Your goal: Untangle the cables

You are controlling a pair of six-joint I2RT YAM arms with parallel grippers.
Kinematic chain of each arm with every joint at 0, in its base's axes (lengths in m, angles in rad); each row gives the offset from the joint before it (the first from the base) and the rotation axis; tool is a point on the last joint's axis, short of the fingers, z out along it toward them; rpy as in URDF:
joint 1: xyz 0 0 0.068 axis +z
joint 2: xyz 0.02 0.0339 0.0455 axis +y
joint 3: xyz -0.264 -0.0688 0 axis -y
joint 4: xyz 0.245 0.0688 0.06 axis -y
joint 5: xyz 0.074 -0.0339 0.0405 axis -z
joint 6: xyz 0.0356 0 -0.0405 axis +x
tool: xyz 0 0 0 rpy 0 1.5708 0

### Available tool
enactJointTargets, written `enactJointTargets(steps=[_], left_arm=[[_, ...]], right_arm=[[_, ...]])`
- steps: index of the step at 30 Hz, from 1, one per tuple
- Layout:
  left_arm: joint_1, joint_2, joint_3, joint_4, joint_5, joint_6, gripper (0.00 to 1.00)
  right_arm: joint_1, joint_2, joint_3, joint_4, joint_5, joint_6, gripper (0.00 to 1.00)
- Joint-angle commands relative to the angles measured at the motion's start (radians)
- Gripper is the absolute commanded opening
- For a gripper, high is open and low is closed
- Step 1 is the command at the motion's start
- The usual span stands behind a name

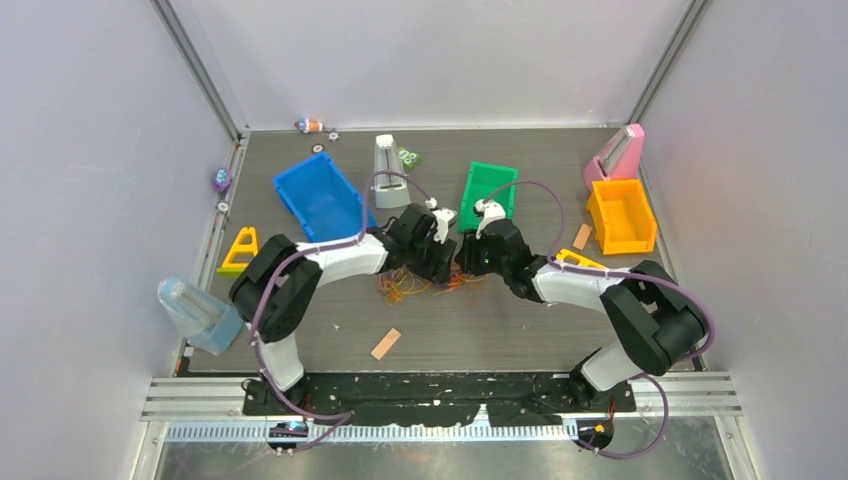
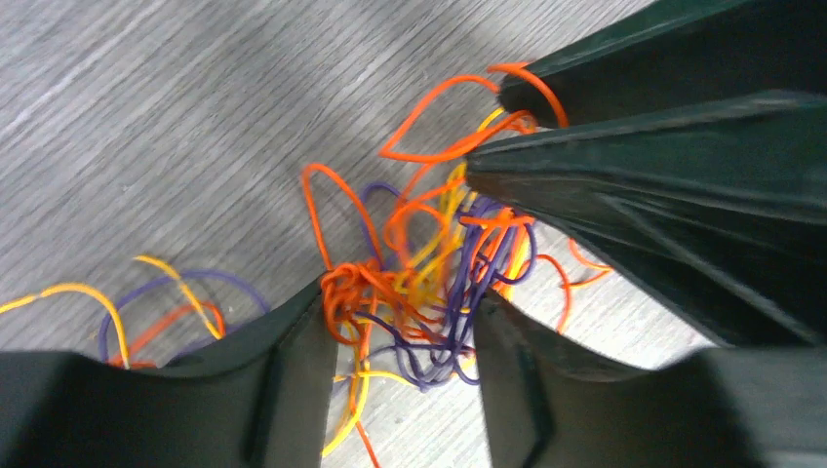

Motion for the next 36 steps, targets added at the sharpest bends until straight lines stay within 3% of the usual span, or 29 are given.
enactJointTargets(steps=[1,4,6,10,14,19,20,21,22,23,25,27,31,36], left_arm=[[0.033,0.077,0.092,-0.130,0.111,-0.027,0.38],[0.061,0.097,0.104,-0.136,0.150,-0.043,0.00],[0.084,0.060,0.059,-0.092,0.147,-0.060,0.00],[0.133,-0.102,-0.102,0.075,0.098,-0.095,0.00],[0.155,-0.260,-0.253,0.254,0.037,-0.112,0.00],[0.155,-0.362,-0.336,0.322,-0.015,-0.110,0.00],[0.156,-0.368,-0.340,0.332,-0.005,-0.109,0.00],[0.156,-0.370,-0.344,0.345,0.013,-0.107,0.00],[0.155,-0.370,-0.346,0.361,0.039,-0.104,0.00],[0.155,-0.367,-0.348,0.381,0.071,-0.104,0.00],[0.155,-0.362,-0.353,0.416,0.129,-0.108,0.00],[0.154,-0.364,-0.359,0.445,0.163,-0.112,0.00],[0.155,-0.385,-0.379,0.475,0.179,-0.105,0.00],[0.154,-0.404,-0.394,0.498,0.198,-0.104,0.00]], right_arm=[[0.006,0.009,0.040,-0.008,0.060,0.018,0.30],[0.006,-0.001,0.054,-0.067,0.159,0.035,0.12],[0.005,-0.019,0.066,-0.124,0.273,0.055,0.06],[0.005,-0.115,0.030,-0.207,0.538,0.137,0.05],[0.005,-0.246,-0.077,-0.141,0.637,0.162,0.05],[0.005,-0.352,-0.133,-0.136,0.789,0.206,0.05],[0.005,-0.371,-0.149,-0.123,0.779,0.195,0.06],[0.005,-0.379,-0.160,-0.070,0.727,0.160,0.14],[0.005,-0.389,-0.184,-0.033,0.682,0.133,0.27],[0.004,-0.393,-0.199,0.064,0.548,0.071,0.55],[0.004,-0.389,-0.237,0.198,0.352,0.005,0.80],[0.005,-0.375,-0.267,0.313,0.193,-0.021,0.85],[0.005,-0.326,-0.287,0.469,-0.079,-0.039,0.84],[0.010,-0.267,-0.275,0.559,-0.250,-0.026,0.85]])
